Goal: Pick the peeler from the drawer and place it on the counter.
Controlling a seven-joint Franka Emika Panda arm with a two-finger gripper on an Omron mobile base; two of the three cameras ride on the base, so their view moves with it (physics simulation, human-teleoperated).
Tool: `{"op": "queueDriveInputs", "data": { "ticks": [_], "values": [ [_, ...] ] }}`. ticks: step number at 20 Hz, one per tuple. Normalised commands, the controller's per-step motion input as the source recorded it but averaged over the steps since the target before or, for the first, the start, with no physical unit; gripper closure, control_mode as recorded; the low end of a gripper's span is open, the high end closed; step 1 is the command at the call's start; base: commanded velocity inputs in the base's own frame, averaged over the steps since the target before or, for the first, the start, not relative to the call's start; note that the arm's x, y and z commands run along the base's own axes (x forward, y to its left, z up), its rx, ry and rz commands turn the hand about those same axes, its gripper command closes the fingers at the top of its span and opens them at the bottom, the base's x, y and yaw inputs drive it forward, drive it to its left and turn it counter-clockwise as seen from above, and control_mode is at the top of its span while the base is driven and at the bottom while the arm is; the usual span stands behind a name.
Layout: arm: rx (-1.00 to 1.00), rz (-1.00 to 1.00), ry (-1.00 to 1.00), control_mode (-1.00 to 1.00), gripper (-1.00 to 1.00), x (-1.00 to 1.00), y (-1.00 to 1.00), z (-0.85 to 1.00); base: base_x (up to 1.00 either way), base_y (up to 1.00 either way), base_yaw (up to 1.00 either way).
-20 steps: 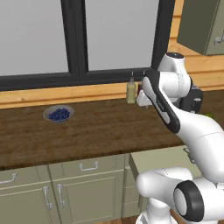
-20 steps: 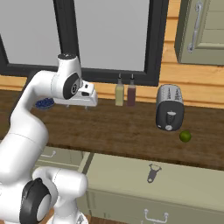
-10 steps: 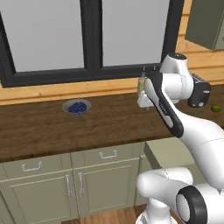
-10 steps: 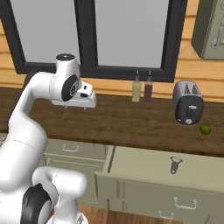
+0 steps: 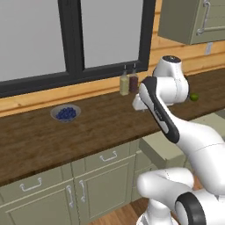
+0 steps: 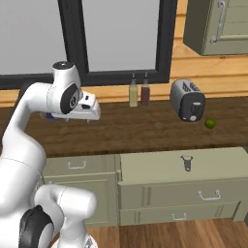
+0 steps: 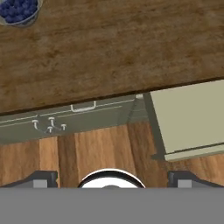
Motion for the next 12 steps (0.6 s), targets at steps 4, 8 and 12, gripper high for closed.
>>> {"op": "queueDriveInputs", "data": {
  "ticks": [4,8,12],
  "values": [
    [0.07,-0.36,0.01,-1.00,-1.00,0.00,-0.47,0.00,0.00,0.00,0.00],
    [0.14,-0.46,0.06,-1.00,-1.00,0.00,-1.00,-0.06,0.00,0.00,0.00],
    [0.12,-0.49,0.12,-1.00,-1.00,0.00,-1.00,-0.19,0.00,0.00,0.00]
  ]
}}
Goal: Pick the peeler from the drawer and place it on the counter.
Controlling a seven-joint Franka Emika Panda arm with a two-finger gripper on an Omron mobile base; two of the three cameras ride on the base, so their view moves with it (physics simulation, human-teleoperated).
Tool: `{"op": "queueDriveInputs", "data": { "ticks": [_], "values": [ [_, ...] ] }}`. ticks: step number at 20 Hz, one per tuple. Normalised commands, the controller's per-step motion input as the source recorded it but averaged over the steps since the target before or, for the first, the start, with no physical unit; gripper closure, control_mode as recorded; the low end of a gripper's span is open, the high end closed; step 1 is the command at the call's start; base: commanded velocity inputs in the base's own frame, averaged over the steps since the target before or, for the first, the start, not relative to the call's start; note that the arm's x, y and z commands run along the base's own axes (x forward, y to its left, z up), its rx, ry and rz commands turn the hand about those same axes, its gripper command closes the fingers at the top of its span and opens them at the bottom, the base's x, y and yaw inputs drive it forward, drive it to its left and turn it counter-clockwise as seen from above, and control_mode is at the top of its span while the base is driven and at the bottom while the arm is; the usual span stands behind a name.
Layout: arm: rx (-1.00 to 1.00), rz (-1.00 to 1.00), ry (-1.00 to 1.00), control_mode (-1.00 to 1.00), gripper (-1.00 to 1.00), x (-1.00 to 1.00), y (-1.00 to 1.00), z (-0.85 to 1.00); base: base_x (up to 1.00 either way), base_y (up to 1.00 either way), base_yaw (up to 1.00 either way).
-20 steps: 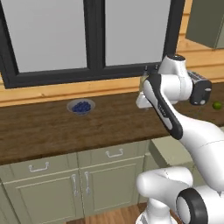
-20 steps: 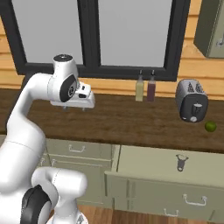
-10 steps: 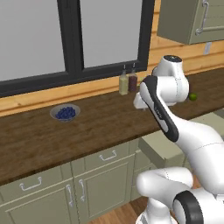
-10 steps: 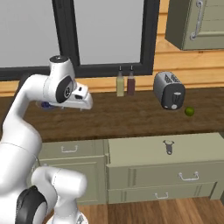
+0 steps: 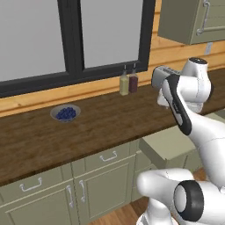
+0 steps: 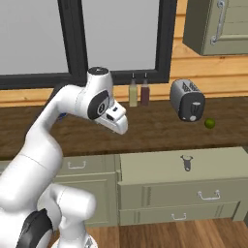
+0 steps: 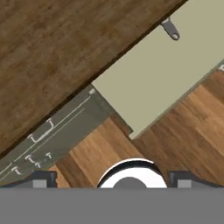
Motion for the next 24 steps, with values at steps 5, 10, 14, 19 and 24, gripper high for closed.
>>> {"op": "queueDriveInputs", "data": {
  "ticks": [5,10,14,19,24],
  "values": [
    [0.06,-0.43,0.13,-1.00,-1.00,0.00,-1.00,-0.38,0.00,0.00,0.00],
    [0.01,-0.35,0.10,-1.00,-1.00,0.04,-1.00,-0.46,0.00,0.00,0.00],
    [0.00,-0.28,0.09,-1.00,-1.00,0.02,-1.00,-0.38,0.00,0.00,0.00],
    [0.00,-0.27,0.15,-1.00,-1.00,0.00,-1.00,-0.50,0.00,0.00,0.00],
    [0.25,-0.11,0.08,-1.00,-1.00,0.19,-1.00,-0.91,0.00,0.00,0.00]
  ]
}}
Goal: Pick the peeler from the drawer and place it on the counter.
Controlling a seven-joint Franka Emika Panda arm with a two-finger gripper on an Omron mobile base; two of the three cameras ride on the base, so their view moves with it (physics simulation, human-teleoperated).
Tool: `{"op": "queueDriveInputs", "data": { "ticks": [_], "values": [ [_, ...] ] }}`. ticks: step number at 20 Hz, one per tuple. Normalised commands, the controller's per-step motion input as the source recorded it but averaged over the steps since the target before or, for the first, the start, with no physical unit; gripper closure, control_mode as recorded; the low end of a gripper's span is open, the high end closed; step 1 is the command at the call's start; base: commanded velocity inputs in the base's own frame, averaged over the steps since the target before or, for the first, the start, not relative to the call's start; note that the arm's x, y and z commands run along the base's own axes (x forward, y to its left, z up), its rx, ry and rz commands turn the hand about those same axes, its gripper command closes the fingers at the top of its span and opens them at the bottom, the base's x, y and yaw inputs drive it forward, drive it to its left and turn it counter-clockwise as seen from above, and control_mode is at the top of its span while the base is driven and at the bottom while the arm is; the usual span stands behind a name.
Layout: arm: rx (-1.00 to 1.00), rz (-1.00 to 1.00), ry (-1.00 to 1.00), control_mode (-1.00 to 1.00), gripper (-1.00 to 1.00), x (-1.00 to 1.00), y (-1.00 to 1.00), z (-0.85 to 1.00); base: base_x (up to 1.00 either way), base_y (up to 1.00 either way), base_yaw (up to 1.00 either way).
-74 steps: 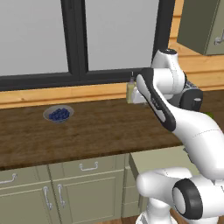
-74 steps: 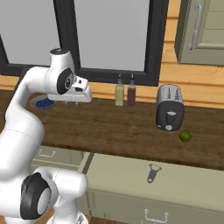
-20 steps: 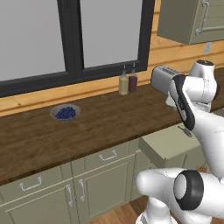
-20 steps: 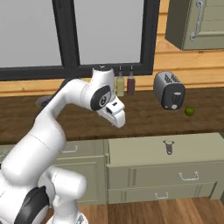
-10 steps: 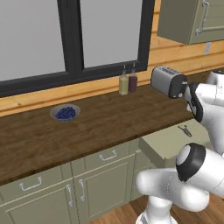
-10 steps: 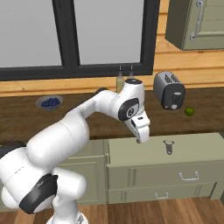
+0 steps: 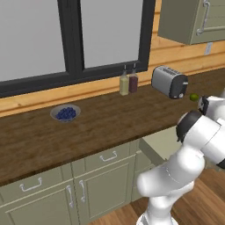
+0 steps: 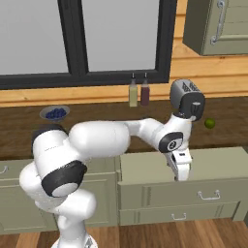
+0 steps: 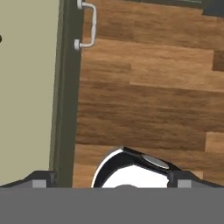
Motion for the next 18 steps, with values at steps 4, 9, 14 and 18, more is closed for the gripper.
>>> {"op": "queueDriveInputs", "data": {
  "ticks": [4,9,14,18],
  "values": [
    [0.25,0.00,0.02,-1.00,-1.00,0.11,-0.63,-0.39,0.00,0.00,0.00],
    [0.03,0.00,0.00,-1.00,-1.00,0.27,-0.01,-0.25,0.00,0.00,0.00],
    [-0.01,0.02,-0.07,-1.00,-1.00,0.20,0.00,-0.53,0.00,0.00,0.00],
    [-0.01,0.02,-0.12,-1.00,-1.00,0.35,0.00,-0.47,0.00,0.00,0.00]
  ]
}}
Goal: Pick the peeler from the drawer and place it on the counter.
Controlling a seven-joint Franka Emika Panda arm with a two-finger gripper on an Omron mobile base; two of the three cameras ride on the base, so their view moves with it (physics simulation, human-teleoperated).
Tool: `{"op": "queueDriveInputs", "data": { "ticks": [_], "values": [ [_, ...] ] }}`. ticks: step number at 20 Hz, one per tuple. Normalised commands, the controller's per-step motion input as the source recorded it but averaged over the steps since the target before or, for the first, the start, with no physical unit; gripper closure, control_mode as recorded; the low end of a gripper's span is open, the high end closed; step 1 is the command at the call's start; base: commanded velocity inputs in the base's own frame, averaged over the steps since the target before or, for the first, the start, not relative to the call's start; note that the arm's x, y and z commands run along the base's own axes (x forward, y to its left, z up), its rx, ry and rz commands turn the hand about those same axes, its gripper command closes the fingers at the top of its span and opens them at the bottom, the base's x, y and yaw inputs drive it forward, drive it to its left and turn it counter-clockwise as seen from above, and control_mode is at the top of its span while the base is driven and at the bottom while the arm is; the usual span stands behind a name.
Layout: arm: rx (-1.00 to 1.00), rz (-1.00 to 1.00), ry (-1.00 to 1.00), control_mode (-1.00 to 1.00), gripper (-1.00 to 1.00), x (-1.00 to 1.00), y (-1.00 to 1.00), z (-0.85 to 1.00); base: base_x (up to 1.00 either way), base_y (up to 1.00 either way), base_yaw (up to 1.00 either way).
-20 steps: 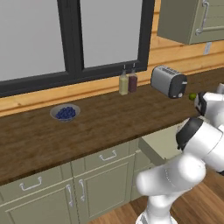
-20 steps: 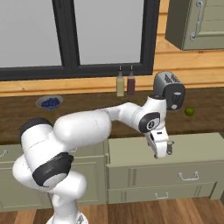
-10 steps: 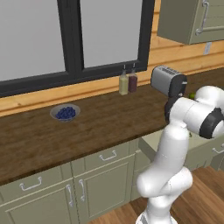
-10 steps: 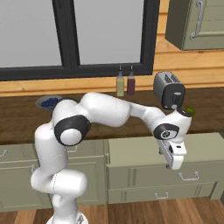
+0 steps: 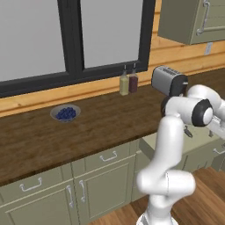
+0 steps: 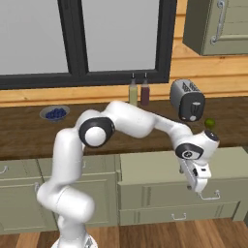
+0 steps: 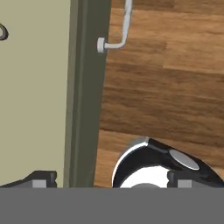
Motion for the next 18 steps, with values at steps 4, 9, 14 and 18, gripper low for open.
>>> {"op": "queueDriveInputs", "data": {
  "ticks": [4,9,14,18],
  "values": [
    [-0.06,0.05,-0.12,-1.00,-1.00,0.58,0.03,-0.50,0.00,0.00,0.00],
    [-0.14,0.04,0.00,-1.00,-1.00,0.66,0.09,-0.38,0.00,0.00,0.00],
    [-0.18,0.10,0.04,-1.00,-1.00,0.40,-0.01,-0.44,0.00,0.00,0.00],
    [-0.27,0.08,0.21,-1.00,-1.00,-0.06,-0.43,-0.55,0.00,0.00,0.00]
  ]
}}
